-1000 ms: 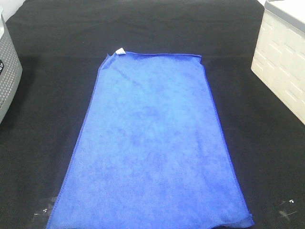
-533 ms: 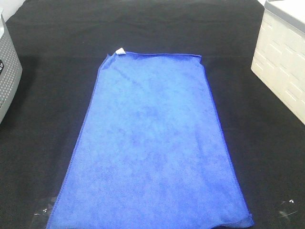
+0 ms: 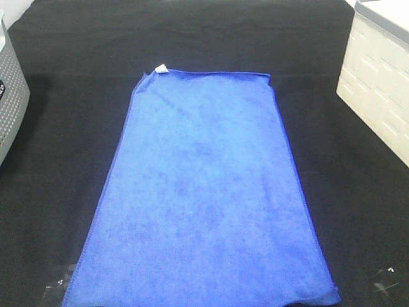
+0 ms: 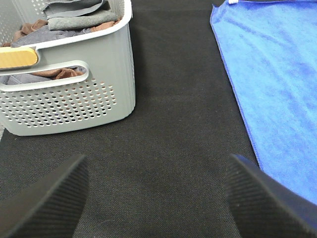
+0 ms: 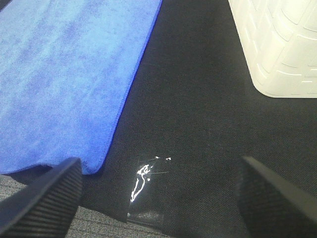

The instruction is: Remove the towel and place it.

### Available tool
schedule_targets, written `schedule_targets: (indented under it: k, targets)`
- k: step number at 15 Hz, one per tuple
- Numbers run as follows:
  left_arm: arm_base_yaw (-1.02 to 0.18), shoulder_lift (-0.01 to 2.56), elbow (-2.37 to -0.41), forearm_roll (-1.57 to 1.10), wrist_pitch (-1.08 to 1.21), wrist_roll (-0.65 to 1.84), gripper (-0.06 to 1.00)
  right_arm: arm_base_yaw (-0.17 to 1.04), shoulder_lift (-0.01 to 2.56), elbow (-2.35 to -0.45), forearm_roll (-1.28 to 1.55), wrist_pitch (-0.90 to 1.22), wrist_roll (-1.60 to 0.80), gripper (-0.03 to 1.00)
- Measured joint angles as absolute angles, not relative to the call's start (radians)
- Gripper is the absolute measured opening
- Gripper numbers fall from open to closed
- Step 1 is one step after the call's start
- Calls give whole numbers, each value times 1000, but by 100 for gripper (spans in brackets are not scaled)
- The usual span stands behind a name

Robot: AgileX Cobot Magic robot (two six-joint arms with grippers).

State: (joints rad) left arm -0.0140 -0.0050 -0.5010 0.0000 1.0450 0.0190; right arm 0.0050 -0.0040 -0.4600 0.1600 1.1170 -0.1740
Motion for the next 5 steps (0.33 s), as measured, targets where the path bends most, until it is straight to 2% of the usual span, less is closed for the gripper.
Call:
schedule_targets:
  k: [5]
  targets:
    - [-14,-5,-501,0,1045,19,72,5,-4,-460,160,1117,-174,81]
